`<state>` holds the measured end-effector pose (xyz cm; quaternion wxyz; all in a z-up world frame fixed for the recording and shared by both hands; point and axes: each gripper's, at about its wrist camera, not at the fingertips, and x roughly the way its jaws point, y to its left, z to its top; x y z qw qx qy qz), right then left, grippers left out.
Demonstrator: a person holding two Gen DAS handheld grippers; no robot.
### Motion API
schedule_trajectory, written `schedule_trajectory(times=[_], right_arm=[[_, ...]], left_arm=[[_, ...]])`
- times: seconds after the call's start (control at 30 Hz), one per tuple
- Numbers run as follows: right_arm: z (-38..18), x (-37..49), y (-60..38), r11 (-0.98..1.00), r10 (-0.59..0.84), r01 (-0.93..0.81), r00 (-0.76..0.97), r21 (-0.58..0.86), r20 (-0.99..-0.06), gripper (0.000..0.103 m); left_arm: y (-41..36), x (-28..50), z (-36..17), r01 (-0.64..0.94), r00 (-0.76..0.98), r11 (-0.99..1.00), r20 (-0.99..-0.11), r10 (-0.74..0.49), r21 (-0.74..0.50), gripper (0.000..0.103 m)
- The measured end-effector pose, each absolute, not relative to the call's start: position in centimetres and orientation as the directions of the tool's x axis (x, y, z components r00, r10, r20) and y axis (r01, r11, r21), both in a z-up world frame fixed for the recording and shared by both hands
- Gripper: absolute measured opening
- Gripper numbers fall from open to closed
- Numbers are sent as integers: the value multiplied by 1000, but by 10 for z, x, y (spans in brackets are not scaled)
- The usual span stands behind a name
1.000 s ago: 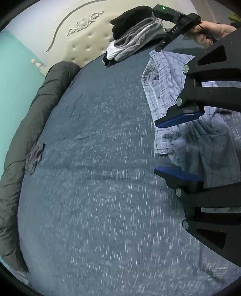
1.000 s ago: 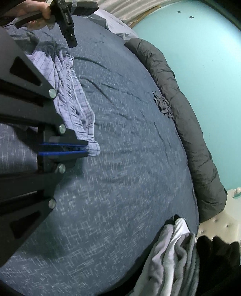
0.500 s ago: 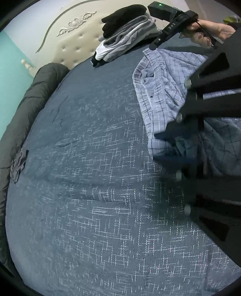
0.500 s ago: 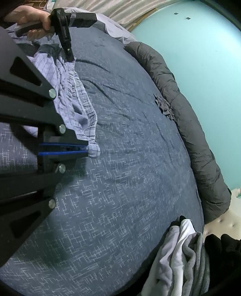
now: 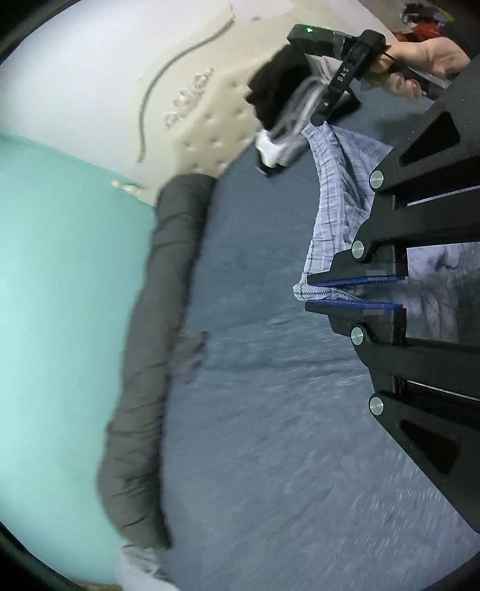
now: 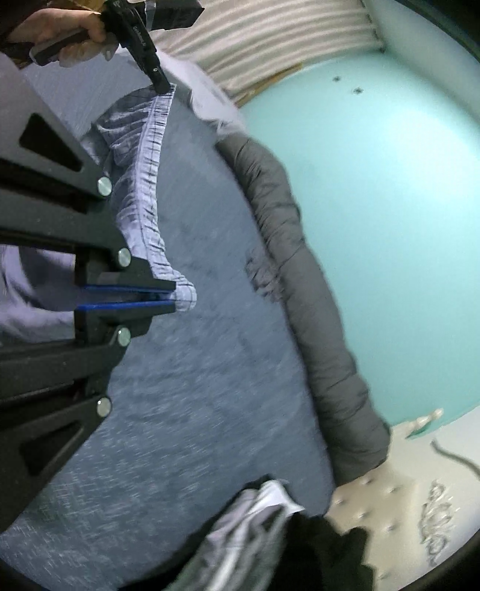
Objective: Fold clothes
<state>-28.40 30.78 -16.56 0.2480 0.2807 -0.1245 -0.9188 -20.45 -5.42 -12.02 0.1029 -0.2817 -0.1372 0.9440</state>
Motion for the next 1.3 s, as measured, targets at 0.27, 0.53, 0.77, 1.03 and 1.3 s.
schedule_trajectory(times=[0.27, 0.53, 0.77, 1.03, 1.3], right_arm=[[-93, -250, 295, -813, -580, 491, -725, 312, -372, 4], [-62, -241, 284, -795, -607, 538, -707, 281, -364, 4], [-119, -276, 259, -830, -548, 499, -652, 247, -524, 4], [-222, -324, 250, -893, -432, 388, -592, 229, -681, 4], [-285, -329, 247, -927, -334, 346, -577, 147, -746, 4]], left_arm=[[-68, -146, -37, -117, -883, -960, -416, 219, -256, 7], [-76, -120, -5, -97, -896, -964, -400, 193, -248, 7], [-86, -151, -56, -46, -832, -958, -520, 194, -283, 7], [-84, -210, -178, 29, -703, -946, -679, 211, -324, 7], [-73, -233, -253, 46, -600, -953, -771, 213, -299, 7]])
